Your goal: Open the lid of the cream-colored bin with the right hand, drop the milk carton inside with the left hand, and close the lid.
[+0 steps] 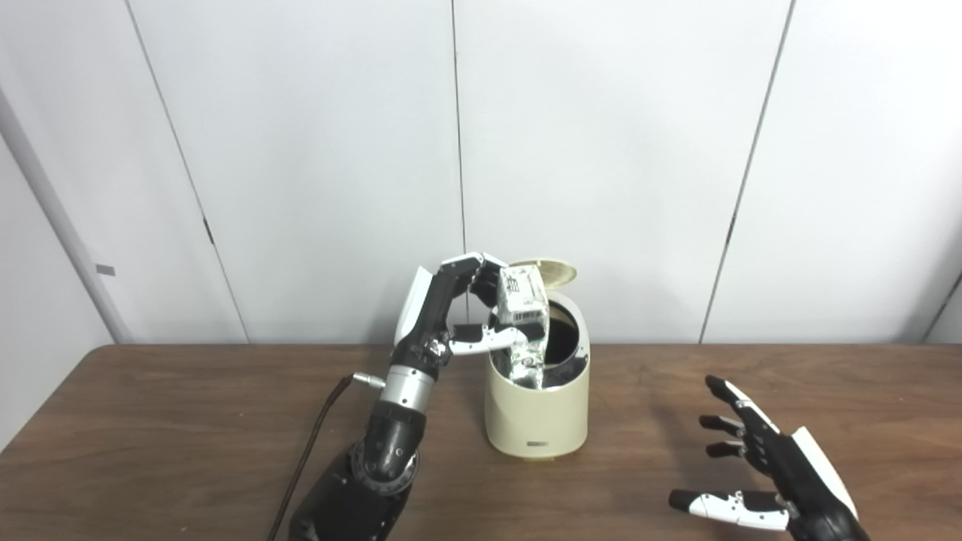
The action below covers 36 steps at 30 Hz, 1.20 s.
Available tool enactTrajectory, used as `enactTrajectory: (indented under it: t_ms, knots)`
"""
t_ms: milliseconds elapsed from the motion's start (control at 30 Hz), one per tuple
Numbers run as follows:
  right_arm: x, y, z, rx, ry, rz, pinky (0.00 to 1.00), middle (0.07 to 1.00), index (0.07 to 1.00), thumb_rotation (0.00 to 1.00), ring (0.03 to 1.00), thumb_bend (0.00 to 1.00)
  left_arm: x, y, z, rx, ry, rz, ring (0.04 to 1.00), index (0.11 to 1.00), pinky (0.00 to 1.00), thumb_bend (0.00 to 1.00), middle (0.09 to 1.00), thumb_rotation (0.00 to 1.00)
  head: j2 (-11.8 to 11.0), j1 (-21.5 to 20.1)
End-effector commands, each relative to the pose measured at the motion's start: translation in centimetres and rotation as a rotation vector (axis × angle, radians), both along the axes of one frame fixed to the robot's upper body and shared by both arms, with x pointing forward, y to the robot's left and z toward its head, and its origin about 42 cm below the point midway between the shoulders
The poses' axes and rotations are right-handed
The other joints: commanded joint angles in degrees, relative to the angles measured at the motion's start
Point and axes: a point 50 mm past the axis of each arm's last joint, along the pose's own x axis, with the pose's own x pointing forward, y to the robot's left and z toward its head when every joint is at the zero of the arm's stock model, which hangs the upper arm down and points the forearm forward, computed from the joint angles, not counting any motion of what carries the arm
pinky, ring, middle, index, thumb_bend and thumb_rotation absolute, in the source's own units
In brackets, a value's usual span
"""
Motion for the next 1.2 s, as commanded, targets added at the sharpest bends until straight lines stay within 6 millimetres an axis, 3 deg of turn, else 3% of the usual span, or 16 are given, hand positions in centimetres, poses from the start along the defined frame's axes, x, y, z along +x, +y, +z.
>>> enactTrajectory:
  t_ms: [0,767,1167]
  knots:
    - [0.0,0.1,1.9,-0.001,-0.089,0.011,0.68,0.955,0.93,0.17,0.825,0.69,0.9,-0.4,3.6,-0.027,-0.112,-0.01,0.455,0.504,0.47,0.51,0.483,0.0,0.07,-0.05]
    - [-0.2,0.4,1.6,0.021,-0.089,0.005,0.69,0.935,0.926,0.19,0.806,0.69,0.3,-2.2,2.0,-0.055,-0.053,-0.054,0.45,0.502,0.46,0.51,0.489,0.0,1.27,-0.86]
    - [-0.2,0.2,1.6,0.04,-0.085,-0.005,0.7,0.926,0.928,0.24,0.789,0.72,-0.4,-2.8,0.2,-0.02,-0.023,-0.062,0.453,0.502,0.48,0.51,0.489,0.0,1.77,-0.87]
